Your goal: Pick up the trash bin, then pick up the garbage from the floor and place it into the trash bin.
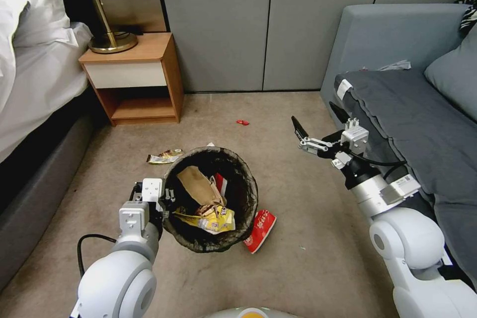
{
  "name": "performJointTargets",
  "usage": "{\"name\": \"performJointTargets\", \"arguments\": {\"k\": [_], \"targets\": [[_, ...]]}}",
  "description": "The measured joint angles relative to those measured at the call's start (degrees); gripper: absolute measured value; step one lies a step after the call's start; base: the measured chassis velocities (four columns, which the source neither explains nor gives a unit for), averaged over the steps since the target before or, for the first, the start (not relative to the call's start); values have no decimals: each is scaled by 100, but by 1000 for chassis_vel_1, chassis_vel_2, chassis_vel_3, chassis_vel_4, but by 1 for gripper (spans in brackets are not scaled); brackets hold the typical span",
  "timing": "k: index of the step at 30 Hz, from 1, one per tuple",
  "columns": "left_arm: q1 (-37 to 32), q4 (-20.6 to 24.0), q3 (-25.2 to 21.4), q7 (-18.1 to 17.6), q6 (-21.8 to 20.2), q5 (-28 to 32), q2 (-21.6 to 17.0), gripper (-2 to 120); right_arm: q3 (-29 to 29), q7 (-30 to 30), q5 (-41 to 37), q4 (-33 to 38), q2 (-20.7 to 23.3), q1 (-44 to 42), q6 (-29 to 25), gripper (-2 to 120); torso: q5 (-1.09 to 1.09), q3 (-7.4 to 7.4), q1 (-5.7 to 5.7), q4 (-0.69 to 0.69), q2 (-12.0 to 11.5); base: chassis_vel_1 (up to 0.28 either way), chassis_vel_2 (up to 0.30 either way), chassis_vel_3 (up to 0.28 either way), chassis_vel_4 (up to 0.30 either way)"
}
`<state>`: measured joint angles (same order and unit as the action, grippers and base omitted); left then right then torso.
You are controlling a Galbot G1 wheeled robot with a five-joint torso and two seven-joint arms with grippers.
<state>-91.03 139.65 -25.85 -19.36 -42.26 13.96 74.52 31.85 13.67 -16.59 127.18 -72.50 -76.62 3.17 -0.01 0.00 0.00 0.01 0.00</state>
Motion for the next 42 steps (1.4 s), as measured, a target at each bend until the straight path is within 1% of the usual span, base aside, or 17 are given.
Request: {"name": "performJointTargets", "arguments": {"k": [4,8,18,22,25,26,27,28,29,30,31,33,34,37,38,41,42], "targets": [[-73,174,-68,-11,0,61,-68,0,-30,-239,201,16,-91,-139,160,100,0,0,0,-2,0,0,0,0,0],[-214,371,-252,-183,0,391,-214,0,-131,-403,433,-182,-106,-201,223,100,2,0,0,-1,0,0,0,0,0],[-517,375,-522,-453,2,909,-340,0,-366,-424,488,-543,-179,-201,250,100,0,0,0,0,0,0,0,0,0],[-550,374,-563,-477,5,891,-299,0,-533,-545,436,-773,-180,-124,546,100,0,0,0,0,0,0,0,0,0],[-556,374,-550,-476,6,857,-252,0,-676,-792,282,-976,-116,-8,1034,100,0,0,0,-1,0,0,0,0,0],[-556,374,-550,-476,6,857,-252,0,-676,-792,282,-976,-116,-8,1034,100,0,0,0,-1,0,0,0,0,0],[-556,374,-543,-473,6,844,-241,0,-725,-905,204,-1047,-90,41,1280,100,0,0,0,-1,0,0,0,0,0],[-555,374,-535,-464,7,804,-227,0,-796,-1115,-37,-1157,-48,123,1705,100,0,0,0,-1,0,0,0,0,0],[-552,374,-531,-464,7,782,-223,0,-830,-1212,-203,-1216,-30,161,1865,100,0,0,0,-1,0,0,0,0,0],[-552,374,-531,-464,7,782,-223,0,-830,-1212,-203,-1216,-30,161,1865,100,0,0,0,-1,0,0,0,0,0],[-546,374,-507,-457,9,736,-196,0,-960,-1515,-812,-1428,-1,300,2343,100,1,0,0,-1,0,0,0,0,0],[-541,373,-476,-442,10,684,-166,0,-1093,-1788,-1367,-1673,-35,504,2819,100,0,0,0,0,0,0,0,0,0],[-541,373,-476,-442,10,684,-166,0,-1093,-1788,-1367,-1673,-35,504,2819,100,0,0,0,0,0,0,0,0,0],[-536,371,-456,-425,11,635,-149,0,-1329,-2222,-1825,-1983,-138,784,3252,100,1,0,0,-1,0,0,0,0,0],[-536,371,-456,-425,11,635,-149,0,-1329,-2222,-1825,-1983,-138,784,3252,100,1,0,0,-1,0,0,0,0,0],[-538,370,-458,-417,12,620,-148,0,-1644,-2782,-2706,-2309,-236,1111,3630,100,1,1,0,0,0,0,0,0,0],[-538,370,-458,-417,12,620,-148,0,-1644,-2782,-2706,-2309,-236,1111,3630,100,1,1,0,0,0,0,0,0,0]]}}
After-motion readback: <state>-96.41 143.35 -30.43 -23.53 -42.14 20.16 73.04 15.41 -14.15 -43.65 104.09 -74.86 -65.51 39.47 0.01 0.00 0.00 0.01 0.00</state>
